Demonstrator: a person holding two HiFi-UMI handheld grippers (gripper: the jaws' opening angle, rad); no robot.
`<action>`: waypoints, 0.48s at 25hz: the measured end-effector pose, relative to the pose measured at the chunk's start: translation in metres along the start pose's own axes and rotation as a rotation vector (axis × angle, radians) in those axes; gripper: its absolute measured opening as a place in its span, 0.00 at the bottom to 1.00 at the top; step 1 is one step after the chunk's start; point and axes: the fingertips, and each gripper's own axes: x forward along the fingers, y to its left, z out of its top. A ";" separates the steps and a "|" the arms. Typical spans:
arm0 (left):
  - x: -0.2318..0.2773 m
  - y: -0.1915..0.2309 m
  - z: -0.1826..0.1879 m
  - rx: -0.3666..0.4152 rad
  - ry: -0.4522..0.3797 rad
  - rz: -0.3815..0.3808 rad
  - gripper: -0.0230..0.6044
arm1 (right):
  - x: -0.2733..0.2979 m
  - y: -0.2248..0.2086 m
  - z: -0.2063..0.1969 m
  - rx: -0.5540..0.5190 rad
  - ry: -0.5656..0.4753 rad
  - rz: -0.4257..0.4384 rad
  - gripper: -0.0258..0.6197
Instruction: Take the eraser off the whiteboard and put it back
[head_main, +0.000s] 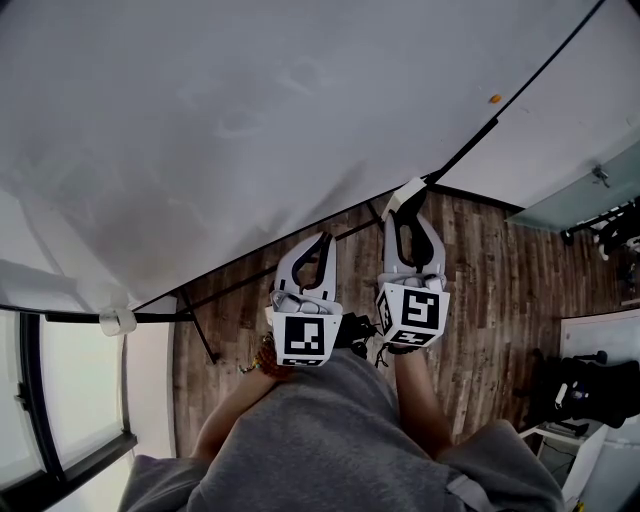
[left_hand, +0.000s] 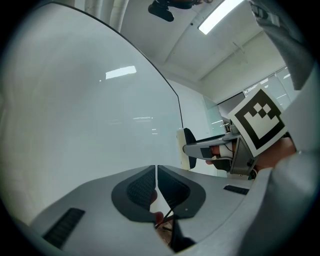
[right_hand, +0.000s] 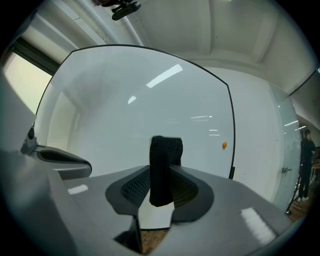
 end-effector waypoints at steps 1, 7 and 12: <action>0.002 0.000 0.000 0.003 0.001 0.001 0.05 | 0.001 -0.002 0.000 0.000 0.000 0.000 0.22; 0.011 -0.002 0.001 0.000 -0.001 0.010 0.05 | 0.008 -0.009 0.001 0.000 -0.001 0.006 0.22; 0.017 -0.002 0.001 -0.012 0.004 0.013 0.05 | 0.013 -0.012 0.000 -0.001 -0.002 0.014 0.22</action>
